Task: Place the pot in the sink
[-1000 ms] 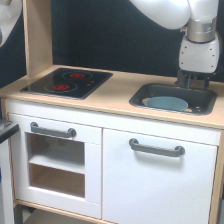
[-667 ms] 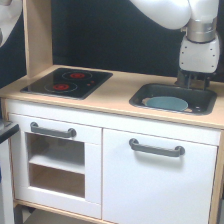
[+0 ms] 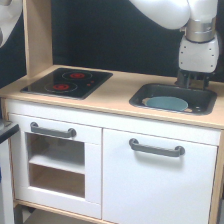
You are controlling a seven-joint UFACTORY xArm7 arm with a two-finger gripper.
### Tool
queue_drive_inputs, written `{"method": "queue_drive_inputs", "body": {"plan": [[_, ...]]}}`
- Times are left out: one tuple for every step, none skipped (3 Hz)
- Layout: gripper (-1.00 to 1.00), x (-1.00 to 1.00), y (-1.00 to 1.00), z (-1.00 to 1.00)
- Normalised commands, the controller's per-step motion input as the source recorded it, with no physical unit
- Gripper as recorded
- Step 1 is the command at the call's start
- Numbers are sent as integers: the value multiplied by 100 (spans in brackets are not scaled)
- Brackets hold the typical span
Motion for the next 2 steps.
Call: {"method": "queue_drive_inputs", "body": {"plan": [[86,100,54,-99],[87,100,66,-100]]}}
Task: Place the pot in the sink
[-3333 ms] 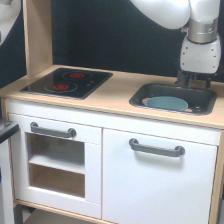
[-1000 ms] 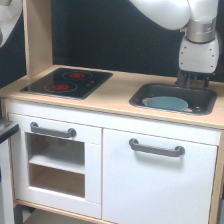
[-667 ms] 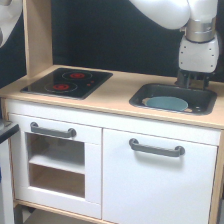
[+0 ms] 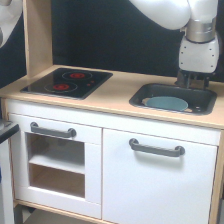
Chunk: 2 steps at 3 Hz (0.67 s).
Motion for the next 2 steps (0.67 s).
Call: {"method": "queue_drive_inputs", "body": {"plan": [[55,100,45,-100],[100,93,41,-100]]}}
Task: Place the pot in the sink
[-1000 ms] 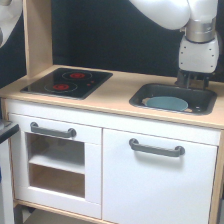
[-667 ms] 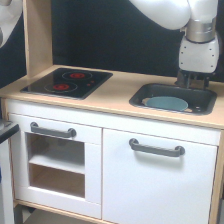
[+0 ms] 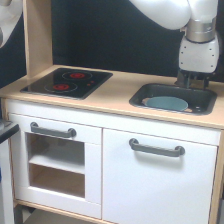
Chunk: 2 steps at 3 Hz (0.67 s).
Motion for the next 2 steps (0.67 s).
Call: {"method": "queue_drive_inputs", "body": {"plan": [[100,100,46,-100],[100,100,47,-100]]}}
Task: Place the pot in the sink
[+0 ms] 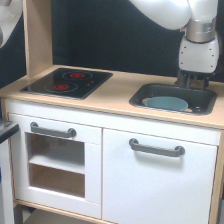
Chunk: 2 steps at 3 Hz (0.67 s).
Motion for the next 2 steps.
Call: {"method": "queue_drive_inputs", "body": {"plan": [[100,100,52,-92],[88,100,37,-79]]}}
